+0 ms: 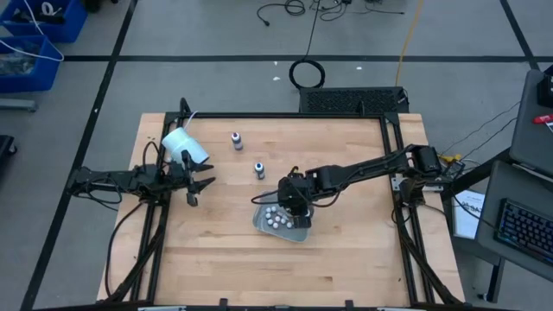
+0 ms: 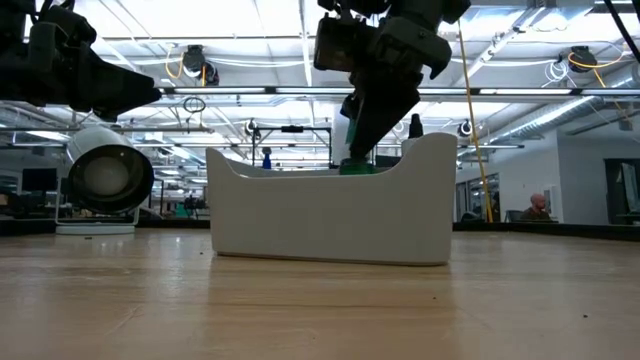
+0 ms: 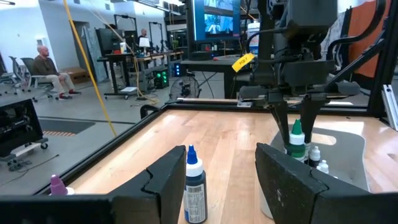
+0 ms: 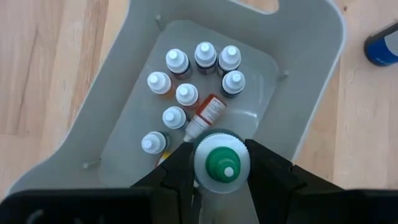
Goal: Pick & Place food coloring
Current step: Put the green food coloring bottle into the bin, then put the purple food coloring bottle into the bin
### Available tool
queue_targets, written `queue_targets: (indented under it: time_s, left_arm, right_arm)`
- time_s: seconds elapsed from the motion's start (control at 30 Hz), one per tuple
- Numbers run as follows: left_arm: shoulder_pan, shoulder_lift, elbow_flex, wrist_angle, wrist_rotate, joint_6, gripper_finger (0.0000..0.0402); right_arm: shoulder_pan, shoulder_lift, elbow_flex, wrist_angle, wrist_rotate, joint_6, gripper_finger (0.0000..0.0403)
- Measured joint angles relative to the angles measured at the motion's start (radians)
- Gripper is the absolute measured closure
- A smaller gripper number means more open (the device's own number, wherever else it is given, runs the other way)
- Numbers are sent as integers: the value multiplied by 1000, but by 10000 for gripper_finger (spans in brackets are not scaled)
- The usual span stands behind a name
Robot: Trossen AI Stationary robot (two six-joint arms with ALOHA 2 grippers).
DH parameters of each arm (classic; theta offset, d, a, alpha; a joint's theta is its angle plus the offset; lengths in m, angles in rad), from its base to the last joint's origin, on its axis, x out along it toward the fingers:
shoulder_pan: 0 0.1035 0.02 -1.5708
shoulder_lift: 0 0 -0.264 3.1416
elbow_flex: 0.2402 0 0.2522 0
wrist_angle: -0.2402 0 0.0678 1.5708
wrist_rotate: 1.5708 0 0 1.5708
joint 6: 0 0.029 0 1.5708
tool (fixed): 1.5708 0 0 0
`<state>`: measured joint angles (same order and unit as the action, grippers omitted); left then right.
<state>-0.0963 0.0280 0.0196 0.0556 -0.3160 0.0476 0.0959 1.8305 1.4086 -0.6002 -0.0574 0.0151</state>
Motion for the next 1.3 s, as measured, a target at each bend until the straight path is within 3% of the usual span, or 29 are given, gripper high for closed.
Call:
queue_targets:
  time_s: [0.3,0.63,0.97,1.17,1.3]
  left_arm:
    - [0,0,0,0,0,0,206]
    - [0,0,0,0,0,0,206]
    - [0,0,0,0,0,0,206]
    - [0,0,0,0,0,0,206]
    - [0,0,0,0,0,0,206]
  right_arm:
    - [0,0,-1,1,1,0,292]
    - [0,-9,-3,15,3,26,217]
    - [7,-105,0,44,12,40,221]
    - [-12,-158,0,99,116,-27,221]
    - [-38,-200,0,93,99,-29,217]
